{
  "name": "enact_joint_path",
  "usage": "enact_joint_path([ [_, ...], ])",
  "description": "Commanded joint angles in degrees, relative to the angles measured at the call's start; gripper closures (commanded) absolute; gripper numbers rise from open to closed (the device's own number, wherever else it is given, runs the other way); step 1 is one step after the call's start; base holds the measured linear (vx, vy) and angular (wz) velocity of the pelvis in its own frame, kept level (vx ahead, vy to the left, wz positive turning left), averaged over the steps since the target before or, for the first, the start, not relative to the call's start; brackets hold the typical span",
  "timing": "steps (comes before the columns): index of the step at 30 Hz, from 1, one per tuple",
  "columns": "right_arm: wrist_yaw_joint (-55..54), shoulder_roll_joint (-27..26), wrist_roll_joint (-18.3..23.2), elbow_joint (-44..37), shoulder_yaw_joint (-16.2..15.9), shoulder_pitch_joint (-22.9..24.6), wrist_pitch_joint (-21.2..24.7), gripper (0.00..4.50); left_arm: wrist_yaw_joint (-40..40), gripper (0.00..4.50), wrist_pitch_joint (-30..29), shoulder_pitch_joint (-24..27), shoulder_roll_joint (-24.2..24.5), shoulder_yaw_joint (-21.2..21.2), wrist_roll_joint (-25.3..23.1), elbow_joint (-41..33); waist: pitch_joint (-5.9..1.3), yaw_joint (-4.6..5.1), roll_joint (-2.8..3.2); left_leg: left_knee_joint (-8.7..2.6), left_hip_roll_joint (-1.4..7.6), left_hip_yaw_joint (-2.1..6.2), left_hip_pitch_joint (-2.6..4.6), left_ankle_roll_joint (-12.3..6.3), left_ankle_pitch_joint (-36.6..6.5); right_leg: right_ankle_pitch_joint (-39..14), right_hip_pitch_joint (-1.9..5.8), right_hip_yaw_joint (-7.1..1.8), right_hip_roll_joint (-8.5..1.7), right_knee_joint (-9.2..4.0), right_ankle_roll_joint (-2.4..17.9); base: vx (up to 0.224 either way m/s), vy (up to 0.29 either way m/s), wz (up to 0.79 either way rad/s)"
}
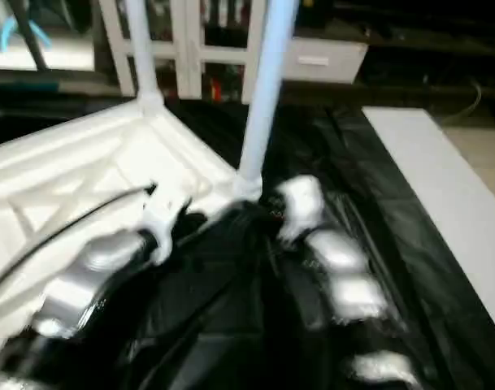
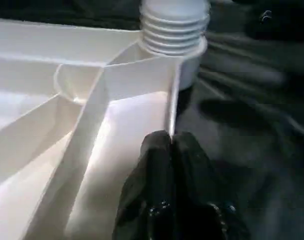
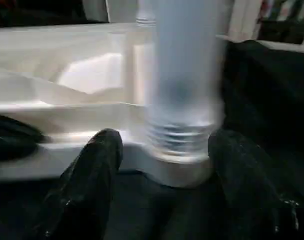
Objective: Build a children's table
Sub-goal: Insert table leg to table base
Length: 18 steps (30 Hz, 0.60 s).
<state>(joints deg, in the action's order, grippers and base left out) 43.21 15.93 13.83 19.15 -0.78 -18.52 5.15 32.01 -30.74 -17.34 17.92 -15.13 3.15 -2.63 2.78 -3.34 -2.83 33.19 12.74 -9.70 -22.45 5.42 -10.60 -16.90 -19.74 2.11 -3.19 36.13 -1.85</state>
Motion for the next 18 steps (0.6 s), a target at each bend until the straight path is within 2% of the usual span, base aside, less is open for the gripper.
enact_joint_path([
  [1, 7.0, 3.7, 2.2, -4.7, -0.1, 2.1, 3.8, 1.08, 5.2, 4.46, 0.0, 2.8, 1.8, -2.6, 1.0, 0.2, -3.31, -0.47, 0.41, -1.87, -0.13, 0.08, 1.62, -3.83, 7.4, 42.2, 3.21, -1.64, -1.83, -1.5, 6.7, 0.0, 0.0, 0.0],
  [2, 8.5, 5.0, 2.6, -5.6, -0.3, 2.7, 4.7, 1.03, 6.1, 4.5, 0.4, 3.0, 2.5, -2.7, 1.2, -0.1, -3.26, -0.5, 0.42, -2.13, -0.1, 0.13, 1.5, -3.46, 6.1, 41.4, 3.13, -1.53, -1.98, -1.54, 6.7, 0.0, 0.0, 0.0],
  [3, 14.1, 9.4, 4.5, -7.6, -0.6, 4.4, 7.0, 0.9, 8.9, 4.5, 2.9, 3.7, 4.3, -3.0, 1.7, -0.5, -3.29, -0.43, 0.44, -2.15, -0.14, 0.15, 1.63, -3.44, 4.9, 39.7, 2.93, -1.43, -2.01, -1.63, 7.1, 0.0, 0.0, 0.0],
  [4, 15.5, 10.5, 5.0, -8.0, -0.6, 4.8, 7.5, 0.75, 9.6, 4.5, 3.5, 3.8, 4.8, -3.1, 1.8, -0.6, -3.19, -0.56, 0.35, -2.17, 0.17, 0.14, 1.67, -3.84, 3.1, 37.2, 2.94, -1.55, -2.26, -1.85, 7.4, 0.0, 0.0, 0.0],
  [5, 19.1, 13.8, 6.3, -9.0, -0.5, 5.9, 8.6, 0.66, 12.1, 4.5, 5.9, 4.3, 6.7, -3.8, 2.1, -0.9, -3.18, -0.55, 0.3, -2.3, 0.24, 0.16, 1.56, -4.18, 2.1, 35.0, 2.97, -1.57, -2.39, -2.03, 8.0, 0.0, 0.0, 0.0],
  [7, 19.9, 14.8, 6.3, -8.9, -0.5, 6.0, 8.4, 0.62, 13.2, 4.5, 6.7, 4.5, 7.5, -4.3, 2.0, -1.1, -3.11, -0.5, 0.32, -2.31, 0.34, 0.14, 1.61, -4.29, 2.0, 33.2, 2.76, -1.57, -2.43, -2.01, 8.6, 0.0, 0.0, 0.0],
  [8, 21.2, 16.0, 6.0, -8.2, -0.4, 5.9, 7.9, 0.44, 15.2, 4.5, 8.4, 5.0, 9.0, -5.5, 1.5, -1.2, -3.07, -0.46, 0.32, -2.31, 0.38, 0.05, 1.67, -4.48, 1.9, 31.5, 2.55, -1.62, -2.56, -2.12, 9.6, 0.0, 0.0, 0.0],
  [13, 21.1, 16.2, 5.1, -6.8, 0.2, 4.0, 6.1, 0.44, 18.2, 4.5, 10.1, 6.3, 10.1, -6.4, 2.2, -2.4, -3.12, -0.43, 0.51, -2.09, 0.66, -0.12, 1.8, -5.14, 1.9, 27.2, 2.09, -1.79, -2.8, -1.96, 13.4, 0.0, 0.0, 0.0],
  [17, 19.6, 15.9, 4.9, -5.5, 0.4, 2.2, 5.2, 0.44, 15.5, 4.5, 8.6, 4.7, 6.6, -3.8, 4.9, -3.5, -3.3, -1.01, 0.47, -1.94, 0.81, -0.26, 1.94, -5.42, 2.4, 25.2, 2.0, -1.85, -3.01, -1.84, 15.3, 0.0, 0.0, 0.0],
  [18, 19.1, 15.6, 4.8, -5.4, 0.5, 2.0, 5.0, 0.37, 14.7, 4.25, 7.3, 4.0, 5.6, -3.1, 5.8, -3.8, -3.43, -1.27, 0.54, -1.84, 0.77, -0.29, 1.89, -5.47, 3.2, 26.0, 2.03, -1.91, -2.99, -1.66, 15.4, 0.0, 0.0, 0.0],
])
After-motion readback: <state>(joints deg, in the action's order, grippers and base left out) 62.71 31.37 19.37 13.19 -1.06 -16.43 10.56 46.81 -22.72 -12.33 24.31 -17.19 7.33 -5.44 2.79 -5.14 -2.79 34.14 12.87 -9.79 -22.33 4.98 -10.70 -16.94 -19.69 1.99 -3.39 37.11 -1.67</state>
